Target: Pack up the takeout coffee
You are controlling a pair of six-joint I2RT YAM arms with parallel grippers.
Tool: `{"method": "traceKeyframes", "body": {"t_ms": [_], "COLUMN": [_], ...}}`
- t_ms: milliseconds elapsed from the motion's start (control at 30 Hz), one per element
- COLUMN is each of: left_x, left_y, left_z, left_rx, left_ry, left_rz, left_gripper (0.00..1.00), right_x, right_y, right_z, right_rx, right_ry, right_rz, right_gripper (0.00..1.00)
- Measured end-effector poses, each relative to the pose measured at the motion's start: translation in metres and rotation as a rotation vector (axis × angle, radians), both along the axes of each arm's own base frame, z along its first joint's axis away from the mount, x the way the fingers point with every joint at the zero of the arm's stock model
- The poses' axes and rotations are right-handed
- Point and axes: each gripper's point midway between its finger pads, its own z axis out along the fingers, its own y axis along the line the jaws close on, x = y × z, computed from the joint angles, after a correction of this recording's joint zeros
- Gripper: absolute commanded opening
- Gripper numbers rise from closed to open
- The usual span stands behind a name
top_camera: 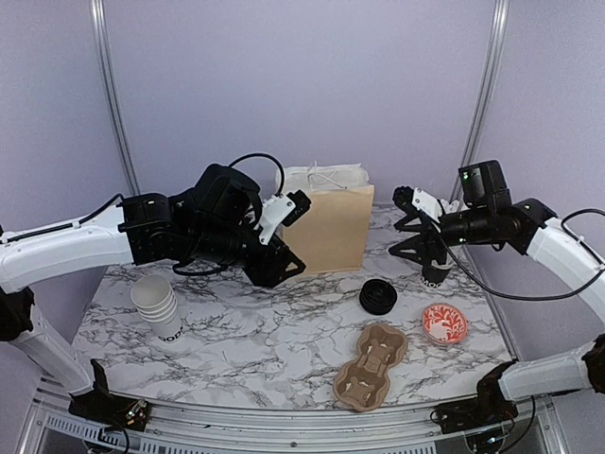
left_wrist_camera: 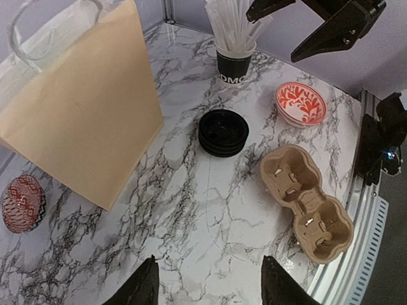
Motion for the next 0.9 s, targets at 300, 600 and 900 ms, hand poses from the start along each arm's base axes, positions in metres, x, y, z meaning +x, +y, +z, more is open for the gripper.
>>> {"method": "traceKeyframes", "body": {"t_ms": [300,600,900], "left_x": [-0.026,-0.044,-0.043], "left_y": [0.03,0.155,0.239], "left_z": [-0.027,-0.027,-0.066], "left_rx": [0.123,0.267,0.435], "left_ry": [0.149,0.313,0.434], "left_rz": [0.08,0.512,0.829], "left_gripper": [0.48,0.51,0.41], "right_x": [-0.055,-0.055,-0.034], "right_y": [0.024,0.039,0.044], "right_z": [-0.061,-0.085,-0.114], "right_rx": [-0.147,-0.108,-0.034], "right_ry": [0.098,0.129,0.192], "right_rz": [0.241,0.288,0.244], "right_gripper": [0.52,0.64,0.78]}}
